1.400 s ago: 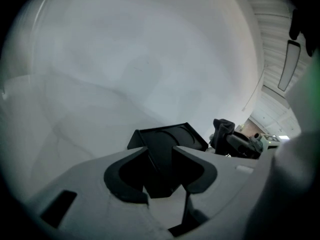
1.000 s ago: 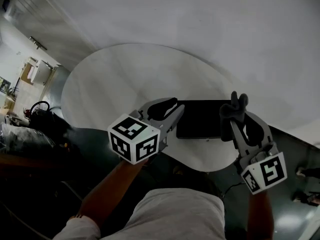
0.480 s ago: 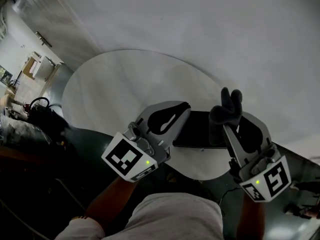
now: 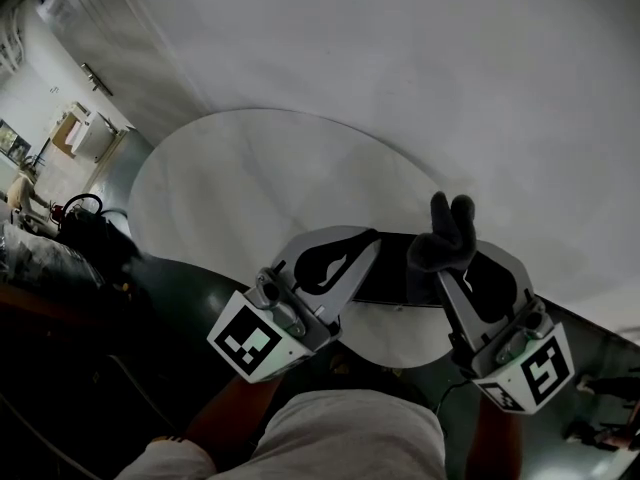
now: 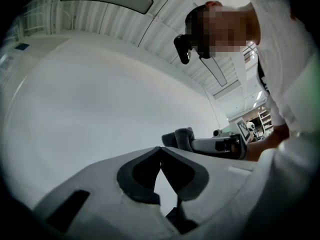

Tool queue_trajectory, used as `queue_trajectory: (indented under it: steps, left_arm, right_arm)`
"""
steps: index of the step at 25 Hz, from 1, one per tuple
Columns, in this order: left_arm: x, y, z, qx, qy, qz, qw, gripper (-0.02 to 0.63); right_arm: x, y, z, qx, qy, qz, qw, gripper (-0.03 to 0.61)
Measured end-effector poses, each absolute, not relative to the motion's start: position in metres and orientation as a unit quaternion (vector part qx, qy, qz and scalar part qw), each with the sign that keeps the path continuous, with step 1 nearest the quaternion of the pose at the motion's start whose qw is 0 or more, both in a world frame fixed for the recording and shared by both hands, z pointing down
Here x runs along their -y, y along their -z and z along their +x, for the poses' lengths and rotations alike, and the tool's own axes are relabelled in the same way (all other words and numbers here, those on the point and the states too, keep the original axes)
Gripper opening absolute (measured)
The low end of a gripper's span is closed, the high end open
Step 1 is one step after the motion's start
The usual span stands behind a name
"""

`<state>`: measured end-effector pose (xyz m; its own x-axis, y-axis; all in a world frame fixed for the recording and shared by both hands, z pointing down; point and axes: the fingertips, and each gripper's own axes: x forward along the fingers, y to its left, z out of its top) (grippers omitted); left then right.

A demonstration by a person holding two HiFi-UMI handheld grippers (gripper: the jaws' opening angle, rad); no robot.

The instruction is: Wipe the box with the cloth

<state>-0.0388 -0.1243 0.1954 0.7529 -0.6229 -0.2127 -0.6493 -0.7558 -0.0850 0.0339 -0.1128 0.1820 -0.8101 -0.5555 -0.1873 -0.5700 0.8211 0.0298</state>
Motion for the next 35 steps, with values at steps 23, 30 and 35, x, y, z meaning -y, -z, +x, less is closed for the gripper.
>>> queue_trajectory:
  steps: [23, 30, 35]
  left_arm:
    - [0.124, -0.200, -0.035, -0.343, -0.088, -0.932, 0.074, 0.015]
    - [0.126, -0.202, -0.034, -0.342, -0.087, -0.933, 0.073, 0.014]
    - [0.128, -0.204, -0.032, -0.339, -0.086, -0.934, 0.071, 0.014]
  right_arm:
    - [0.116, -0.192, 0.037, -0.948, -0.047, -0.295, 0.108, 0.095]
    - [0.119, -0.195, 0.038, -0.948, -0.045, -0.297, 0.102, 0.094]
    - [0.119, -0.196, 0.038, -0.949, -0.043, -0.296, 0.102, 0.094]
